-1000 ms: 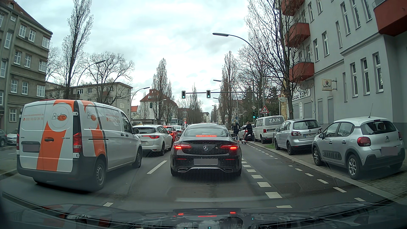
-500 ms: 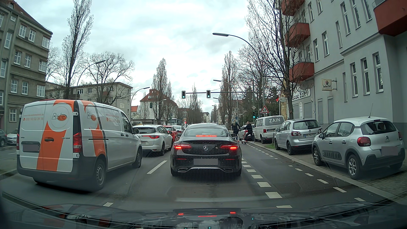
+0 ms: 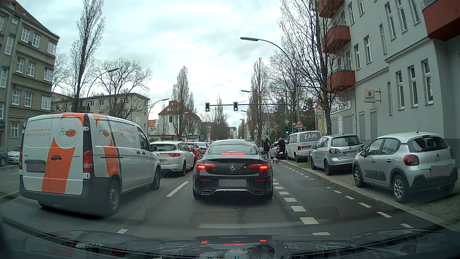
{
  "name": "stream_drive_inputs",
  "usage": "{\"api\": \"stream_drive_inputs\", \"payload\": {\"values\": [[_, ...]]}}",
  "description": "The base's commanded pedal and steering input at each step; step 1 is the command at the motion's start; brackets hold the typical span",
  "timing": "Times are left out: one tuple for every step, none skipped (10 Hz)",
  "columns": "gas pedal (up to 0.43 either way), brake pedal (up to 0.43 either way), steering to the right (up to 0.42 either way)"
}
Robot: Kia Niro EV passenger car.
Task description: Follow the waypoints while adhering to traffic rules and regulations
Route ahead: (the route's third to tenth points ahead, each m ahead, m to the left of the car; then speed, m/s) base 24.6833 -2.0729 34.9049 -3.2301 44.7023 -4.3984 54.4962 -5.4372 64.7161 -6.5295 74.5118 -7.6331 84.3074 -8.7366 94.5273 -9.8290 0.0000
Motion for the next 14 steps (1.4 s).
{"api": "stream_drive_inputs", "payload": {"values": [[0.0, 0.427, -0.003], [0.0, 0.433, -0.003], [0.0, 0.433, -0.003], [0.0, 0.427, -0.003], [0.0, 0.427, -0.003], [0.0, 0.421, -0.003], [0.0, 0.39, -0.003], [0.0, 0.341, -0.003], [0.0, 0.287, -0.003], [0.0, 0.22, -0.003], [0.0, 0.183, -0.003], [0.0, 0.159, -0.003], [0.0, 0.159, -0.003], [0.0, 0.146, -0.003]]}}
